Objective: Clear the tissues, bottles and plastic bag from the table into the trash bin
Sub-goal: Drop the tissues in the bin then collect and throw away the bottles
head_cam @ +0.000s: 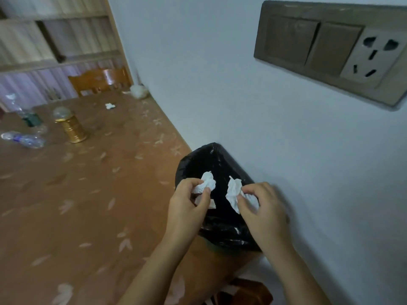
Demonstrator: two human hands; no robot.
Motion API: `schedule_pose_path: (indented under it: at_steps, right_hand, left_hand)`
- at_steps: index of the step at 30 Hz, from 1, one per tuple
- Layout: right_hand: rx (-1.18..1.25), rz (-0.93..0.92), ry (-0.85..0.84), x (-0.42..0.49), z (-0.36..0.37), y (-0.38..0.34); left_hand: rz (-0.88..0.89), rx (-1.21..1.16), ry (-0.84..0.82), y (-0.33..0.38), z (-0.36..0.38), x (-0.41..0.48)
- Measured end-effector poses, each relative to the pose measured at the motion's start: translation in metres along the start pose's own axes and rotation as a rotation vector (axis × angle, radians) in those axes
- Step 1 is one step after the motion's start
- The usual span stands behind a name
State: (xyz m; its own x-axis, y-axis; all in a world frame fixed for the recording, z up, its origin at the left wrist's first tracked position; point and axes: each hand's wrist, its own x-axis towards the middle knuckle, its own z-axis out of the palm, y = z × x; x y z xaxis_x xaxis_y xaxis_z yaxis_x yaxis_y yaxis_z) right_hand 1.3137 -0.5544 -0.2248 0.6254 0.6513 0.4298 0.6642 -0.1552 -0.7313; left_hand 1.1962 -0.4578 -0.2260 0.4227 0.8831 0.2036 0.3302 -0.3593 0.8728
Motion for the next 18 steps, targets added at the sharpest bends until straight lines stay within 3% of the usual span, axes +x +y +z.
schedule_pose_path:
  at_steps: [10,14,18]
  right_hand:
    - [-0.089,-0.093,-0.112,0.011,0.027,0.014]
    - [-0.093,-0.226,-0.195,0.007,0.040,-0.002]
    - [-0.097,-0.305,-0.276,-0.006,0.055,-0.023]
  left_hand:
    - [0.103,0.302,-0.078,-0.018,-0.010,-0.003]
    - [0.170,0.534,0.025,-0.026,-0.031,-0.017]
    - [0.130,0.677,0.109,-0.036,-0.052,-0.040]
